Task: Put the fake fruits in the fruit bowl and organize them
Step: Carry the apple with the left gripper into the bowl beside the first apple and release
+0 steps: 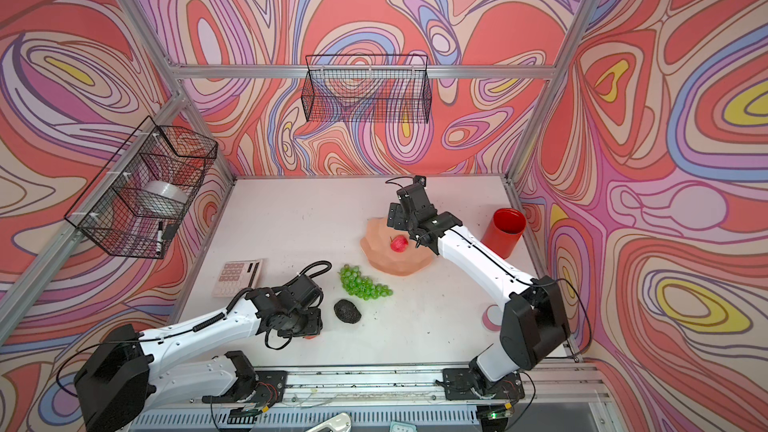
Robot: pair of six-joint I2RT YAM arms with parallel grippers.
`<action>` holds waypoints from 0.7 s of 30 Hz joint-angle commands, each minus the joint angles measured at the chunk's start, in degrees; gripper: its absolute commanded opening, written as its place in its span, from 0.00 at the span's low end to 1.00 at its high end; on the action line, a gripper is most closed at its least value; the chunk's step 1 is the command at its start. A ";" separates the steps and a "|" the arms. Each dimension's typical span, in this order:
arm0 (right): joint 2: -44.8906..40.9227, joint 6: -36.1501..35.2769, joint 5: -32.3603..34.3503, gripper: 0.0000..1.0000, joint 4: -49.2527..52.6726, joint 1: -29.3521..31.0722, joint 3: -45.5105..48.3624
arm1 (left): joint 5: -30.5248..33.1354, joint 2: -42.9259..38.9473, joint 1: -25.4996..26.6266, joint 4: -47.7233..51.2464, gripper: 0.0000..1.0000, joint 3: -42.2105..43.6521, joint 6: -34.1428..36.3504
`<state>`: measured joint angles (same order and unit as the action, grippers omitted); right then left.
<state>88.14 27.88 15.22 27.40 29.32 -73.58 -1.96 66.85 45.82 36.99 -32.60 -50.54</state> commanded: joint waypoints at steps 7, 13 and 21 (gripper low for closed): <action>-3.45 -0.25 1.50 0.94 -1.65 -0.14 2.49 | 4.78 -3.07 -1.09 3.75 0.46 -14.08 12.35; -6.54 0.33 2.88 0.94 -1.47 -0.11 4.16 | 3.82 6.57 -2.90 -0.53 0.45 -27.74 20.09; -14.31 0.72 4.16 0.94 1.97 -0.20 7.11 | -3.19 29.54 -3.37 -11.24 0.44 -46.26 24.29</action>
<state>77.03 28.16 18.09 27.70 29.32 -67.92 -2.13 90.43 42.63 29.63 -74.08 -29.39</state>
